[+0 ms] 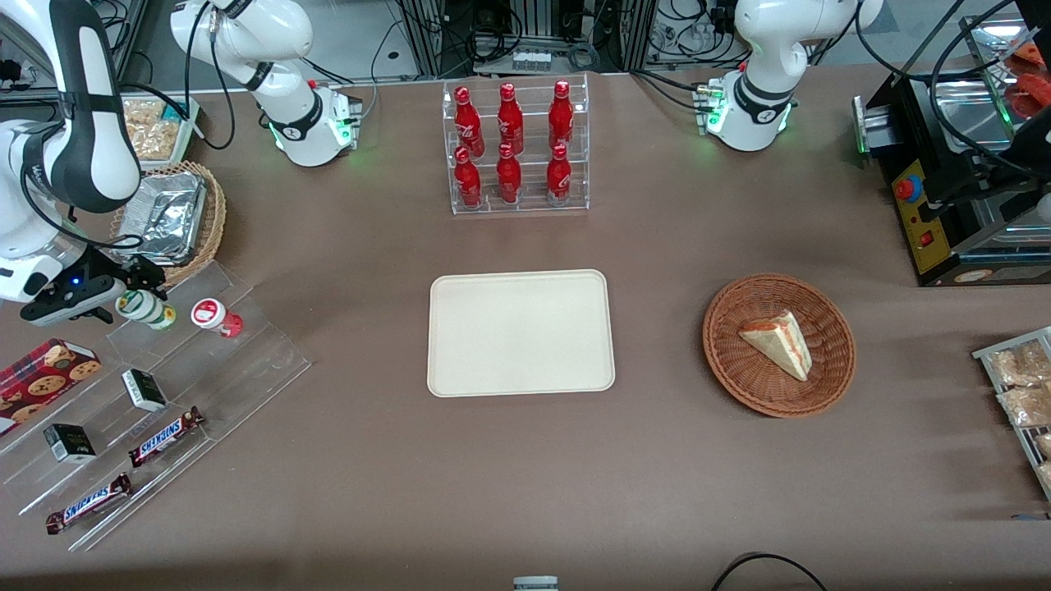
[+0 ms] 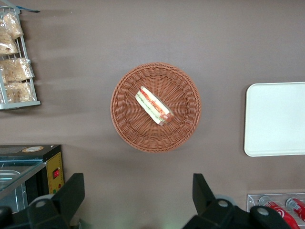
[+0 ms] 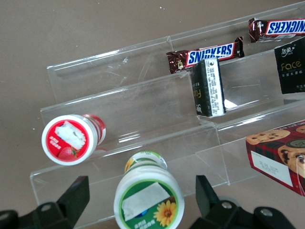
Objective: Place green gum on tray
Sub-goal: 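Close the right gripper around the green-lidded gum jar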
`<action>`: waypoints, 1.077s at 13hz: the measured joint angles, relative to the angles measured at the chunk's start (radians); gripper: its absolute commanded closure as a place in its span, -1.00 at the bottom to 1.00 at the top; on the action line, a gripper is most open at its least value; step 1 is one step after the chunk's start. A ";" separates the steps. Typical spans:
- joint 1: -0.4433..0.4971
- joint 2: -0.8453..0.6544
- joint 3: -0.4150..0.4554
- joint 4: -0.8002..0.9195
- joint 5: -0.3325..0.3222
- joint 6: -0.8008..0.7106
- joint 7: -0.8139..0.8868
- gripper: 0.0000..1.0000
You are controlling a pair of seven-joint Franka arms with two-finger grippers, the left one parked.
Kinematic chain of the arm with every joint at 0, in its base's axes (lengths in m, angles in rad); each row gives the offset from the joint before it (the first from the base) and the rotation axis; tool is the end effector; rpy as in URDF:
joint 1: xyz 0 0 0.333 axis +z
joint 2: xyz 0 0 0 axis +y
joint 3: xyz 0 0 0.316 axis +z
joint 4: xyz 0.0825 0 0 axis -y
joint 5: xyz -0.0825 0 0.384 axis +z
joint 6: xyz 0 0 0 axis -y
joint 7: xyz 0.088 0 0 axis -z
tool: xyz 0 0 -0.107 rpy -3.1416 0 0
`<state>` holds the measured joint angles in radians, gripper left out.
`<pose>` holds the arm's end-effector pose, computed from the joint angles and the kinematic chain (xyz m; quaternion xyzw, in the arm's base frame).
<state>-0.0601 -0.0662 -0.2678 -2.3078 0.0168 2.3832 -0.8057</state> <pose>0.4882 -0.1666 0.3850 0.9705 0.2302 0.0667 0.0247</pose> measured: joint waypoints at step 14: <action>0.013 0.001 -0.004 0.090 0.000 -0.129 -0.020 1.00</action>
<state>-0.0471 -0.0653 -0.2717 -2.2177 0.0168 2.2538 -0.8253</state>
